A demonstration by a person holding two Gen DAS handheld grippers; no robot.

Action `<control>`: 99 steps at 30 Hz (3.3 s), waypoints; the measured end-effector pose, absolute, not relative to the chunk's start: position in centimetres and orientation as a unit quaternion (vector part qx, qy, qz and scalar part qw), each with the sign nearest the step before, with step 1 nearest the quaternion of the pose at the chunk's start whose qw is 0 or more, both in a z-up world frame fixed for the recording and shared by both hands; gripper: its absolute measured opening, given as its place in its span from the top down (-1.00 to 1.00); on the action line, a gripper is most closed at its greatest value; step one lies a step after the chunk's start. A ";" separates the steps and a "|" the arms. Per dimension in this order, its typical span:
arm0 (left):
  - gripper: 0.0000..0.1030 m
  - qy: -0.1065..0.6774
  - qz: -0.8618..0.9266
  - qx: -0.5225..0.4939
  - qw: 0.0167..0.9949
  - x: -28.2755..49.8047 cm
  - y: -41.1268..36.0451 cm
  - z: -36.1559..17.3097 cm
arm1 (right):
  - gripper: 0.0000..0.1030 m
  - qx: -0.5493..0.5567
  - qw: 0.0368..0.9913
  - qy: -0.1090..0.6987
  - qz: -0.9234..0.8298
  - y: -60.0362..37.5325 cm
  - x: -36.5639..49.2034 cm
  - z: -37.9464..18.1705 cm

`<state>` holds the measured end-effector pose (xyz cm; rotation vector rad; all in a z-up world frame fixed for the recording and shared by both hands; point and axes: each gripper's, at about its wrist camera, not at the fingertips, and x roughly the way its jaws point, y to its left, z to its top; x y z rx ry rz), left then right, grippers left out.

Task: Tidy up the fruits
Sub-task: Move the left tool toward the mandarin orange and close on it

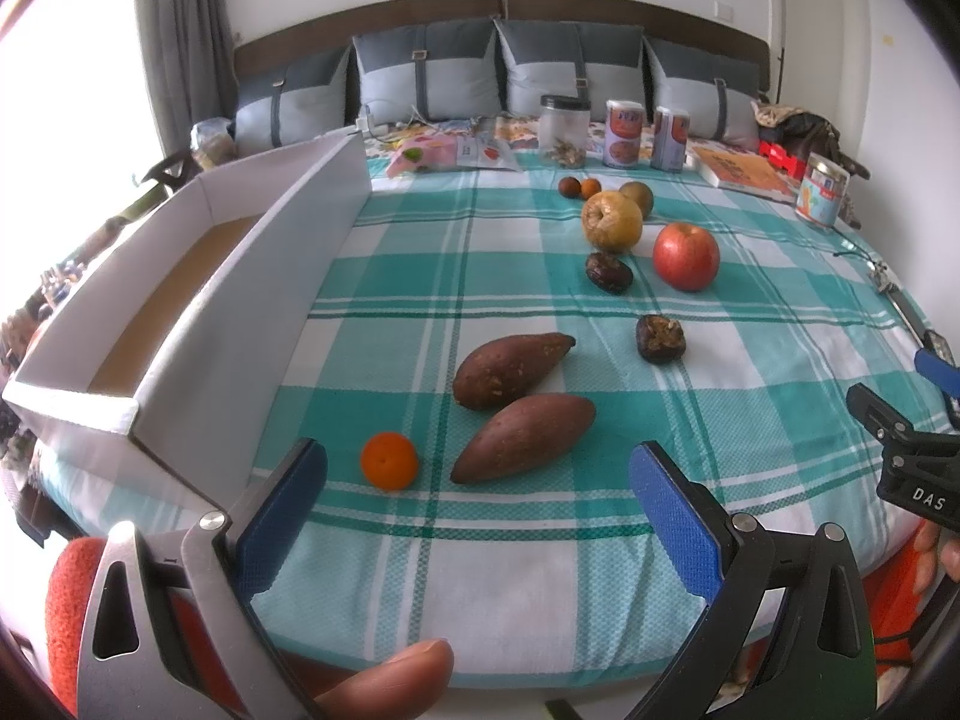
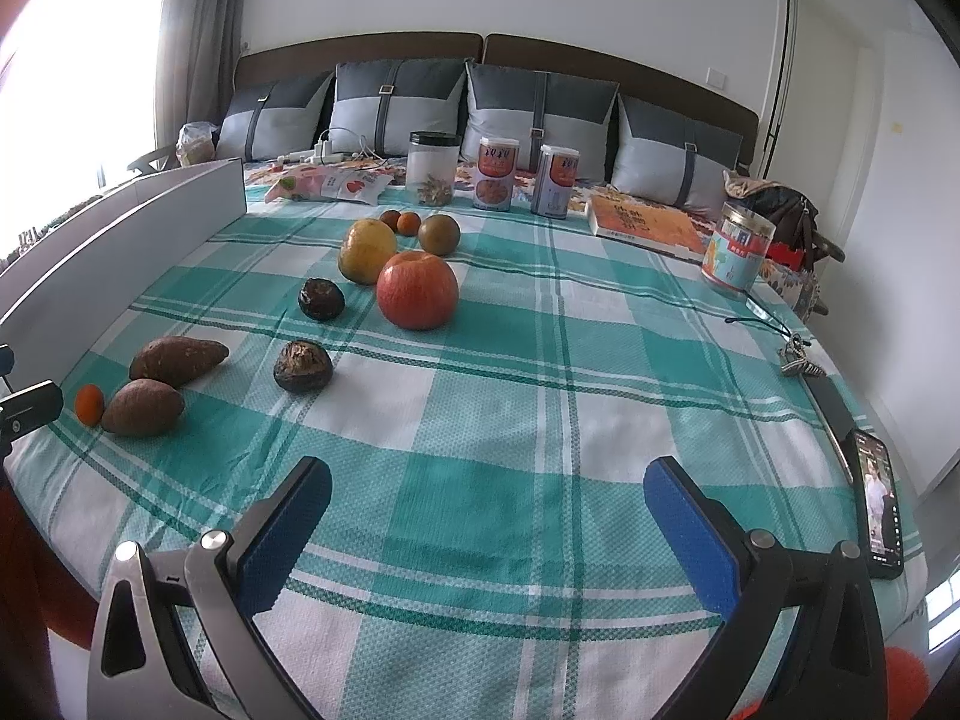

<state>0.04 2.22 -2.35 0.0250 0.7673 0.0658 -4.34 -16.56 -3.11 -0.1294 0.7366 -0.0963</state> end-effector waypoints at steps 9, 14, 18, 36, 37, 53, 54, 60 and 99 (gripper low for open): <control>-0.97 0.375 0.032 0.012 0.926 0.0 2.3 -2.4 | -1.00 -0.062 0.929 0.361 -0.047 -16.6 -4.3 -3.1; -0.97 0.378 0.030 0.008 0.925 0.1 2.3 -2.5 | -1.00 -0.056 0.926 0.371 -0.048 -16.9 -3.9 -3.4; -0.97 0.379 0.028 0.004 0.925 0.0 2.4 -2.7 | -1.00 -0.047 0.919 0.388 -0.049 -17.2 -3.5 -4.0; -0.97 0.449 0.043 -0.027 0.892 1.9 7.2 -6.0 | -1.00 0.024 0.870 0.485 -0.085 -21.0 0.3 -9.7; -0.97 0.455 0.044 -0.030 0.889 2.0 7.5 -6.3 | -1.00 0.024 0.869 0.486 -0.085 -21.0 0.3 -9.8; -0.97 0.490 0.047 -0.052 0.869 2.7 9.2 -8.9 | -1.00 0.021 0.881 0.465 -0.087 -20.7 -0.1 -10.1; -0.97 0.491 0.047 -0.051 0.868 2.8 9.2 -8.9 | -1.00 0.021 0.881 0.464 -0.087 -20.7 -0.1 -10.1; -0.97 0.500 0.048 -0.048 0.864 2.9 9.2 -9.4 | -1.00 0.021 0.882 0.463 -0.088 -20.7 0.0 -10.2; -0.99 0.519 0.063 -0.031 0.852 3.4 9.0 -10.6 | -1.00 0.022 0.884 0.457 -0.092 -20.7 -0.2 -10.2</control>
